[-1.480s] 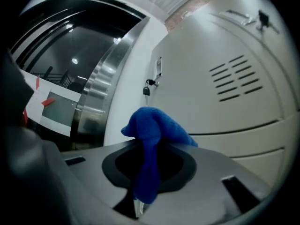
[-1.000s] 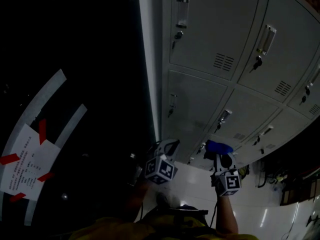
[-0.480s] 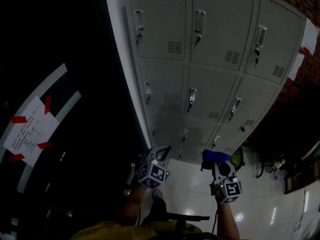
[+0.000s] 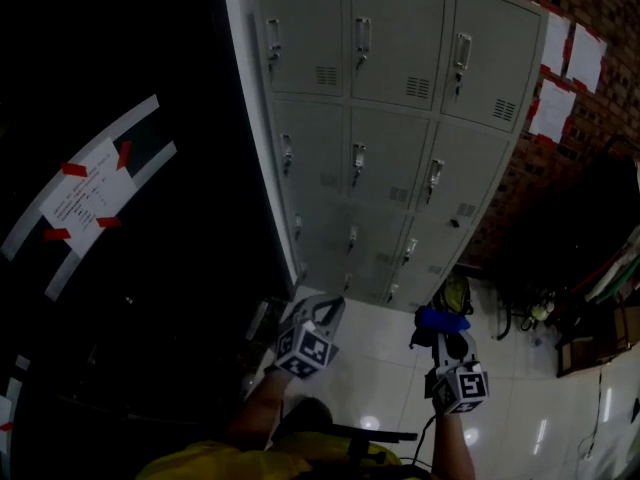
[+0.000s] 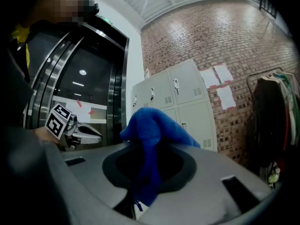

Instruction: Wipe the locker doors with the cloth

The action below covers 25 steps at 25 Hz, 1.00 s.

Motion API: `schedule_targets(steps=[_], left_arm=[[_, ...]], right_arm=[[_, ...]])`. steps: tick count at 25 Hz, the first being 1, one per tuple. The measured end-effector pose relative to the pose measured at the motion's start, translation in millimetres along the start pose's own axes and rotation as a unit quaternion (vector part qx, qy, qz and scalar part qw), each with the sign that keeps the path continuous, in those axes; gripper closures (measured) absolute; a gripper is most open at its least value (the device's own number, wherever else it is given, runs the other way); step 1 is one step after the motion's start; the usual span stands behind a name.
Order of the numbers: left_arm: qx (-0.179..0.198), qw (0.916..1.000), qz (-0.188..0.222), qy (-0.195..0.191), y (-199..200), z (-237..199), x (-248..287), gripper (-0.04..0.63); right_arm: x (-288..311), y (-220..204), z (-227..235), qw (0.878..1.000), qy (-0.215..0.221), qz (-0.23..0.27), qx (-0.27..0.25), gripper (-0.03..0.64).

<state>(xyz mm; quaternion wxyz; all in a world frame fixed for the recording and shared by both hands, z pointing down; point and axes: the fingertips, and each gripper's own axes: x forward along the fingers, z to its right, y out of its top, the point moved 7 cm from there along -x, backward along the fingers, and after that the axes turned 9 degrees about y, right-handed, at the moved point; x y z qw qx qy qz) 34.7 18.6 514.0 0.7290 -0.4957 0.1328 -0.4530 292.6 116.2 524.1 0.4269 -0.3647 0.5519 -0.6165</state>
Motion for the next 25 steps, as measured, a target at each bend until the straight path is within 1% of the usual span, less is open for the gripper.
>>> schedule_targets(steps=[5, 8, 12, 16, 18, 22, 25], left_arm=[[0.019, 0.9994, 0.020, -0.022, 20, 28, -34, 0.601], [0.029, 0.9988, 0.030, -0.025, 27, 33, -46, 0.601], [0.040, 0.9982, 0.039, -0.019, 33, 37, -65, 0.601], [0.029, 0.9986, 0.034, -0.029, 28, 38, -77, 0.601], [0.030, 0.9985, 0.032, -0.032, 22, 41, -81, 0.601], [0.030, 0.9979, 0.034, -0.046, 19, 47, -84, 0.601], [0.028, 0.9977, 0.033, -0.052, 16, 48, -88, 0.601]], right_arm=[[-25, 5, -30, 1.000, 0.015, 0.026, 0.010, 0.548], [-33, 10, -47, 0.999, 0.020, 0.038, 0.015, 0.548], [-39, 16, -70, 0.999, 0.035, 0.038, 0.017, 0.548], [-41, 11, -84, 0.998, 0.036, 0.035, 0.037, 0.548], [-47, 7, -89, 0.998, 0.036, 0.032, 0.040, 0.548], [-50, 2, -86, 0.998, 0.022, 0.030, 0.050, 0.548], [-50, -1, -90, 0.997, 0.023, 0.030, 0.066, 0.548]])
